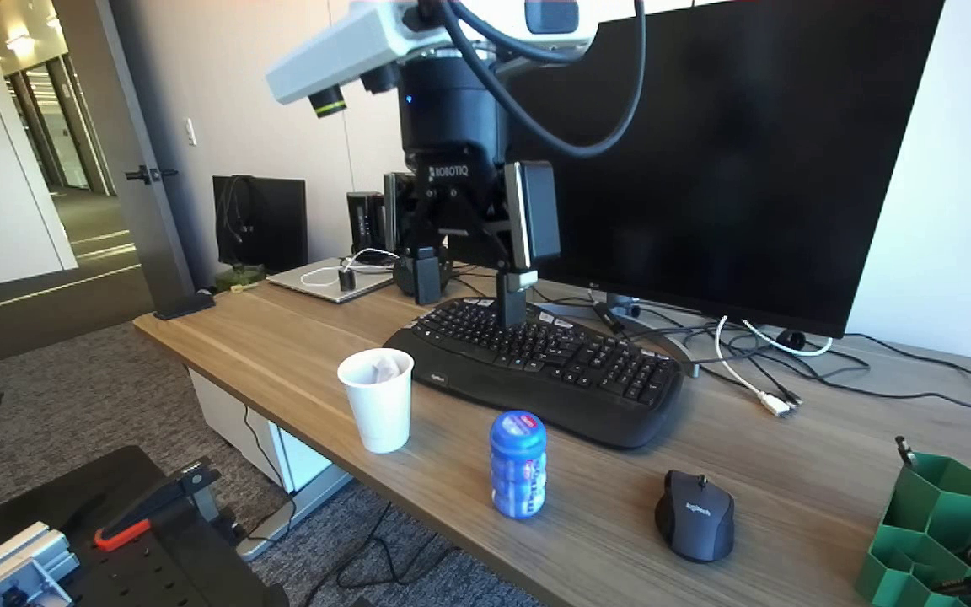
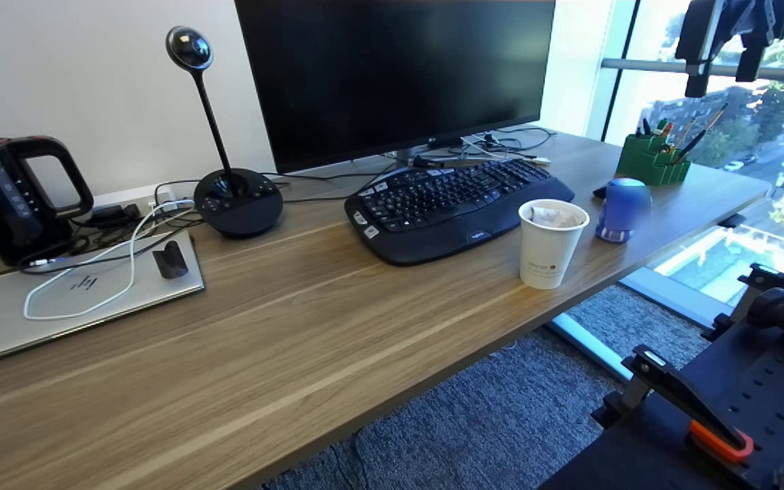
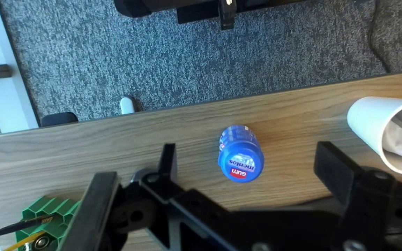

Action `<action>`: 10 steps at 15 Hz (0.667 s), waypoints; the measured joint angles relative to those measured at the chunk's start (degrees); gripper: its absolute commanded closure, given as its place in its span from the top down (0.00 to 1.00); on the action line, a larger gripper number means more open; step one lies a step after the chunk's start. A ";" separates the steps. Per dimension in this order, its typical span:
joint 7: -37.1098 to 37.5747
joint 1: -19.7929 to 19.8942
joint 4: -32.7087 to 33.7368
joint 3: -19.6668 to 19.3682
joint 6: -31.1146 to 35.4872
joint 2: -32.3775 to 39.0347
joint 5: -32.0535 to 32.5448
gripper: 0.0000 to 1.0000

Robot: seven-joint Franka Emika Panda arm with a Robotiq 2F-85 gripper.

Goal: Move the bottle to the left

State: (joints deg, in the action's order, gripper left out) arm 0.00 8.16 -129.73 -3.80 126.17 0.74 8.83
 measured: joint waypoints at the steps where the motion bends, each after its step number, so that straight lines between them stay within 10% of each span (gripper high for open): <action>1: 0.00 0.00 0.13 -0.35 0.96 0.86 0.19 1.00; 10: 4.64 -0.01 3.30 -1.32 6.82 8.39 0.95 1.00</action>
State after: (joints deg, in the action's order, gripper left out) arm 4.63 8.15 -126.43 -5.11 132.99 9.14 9.78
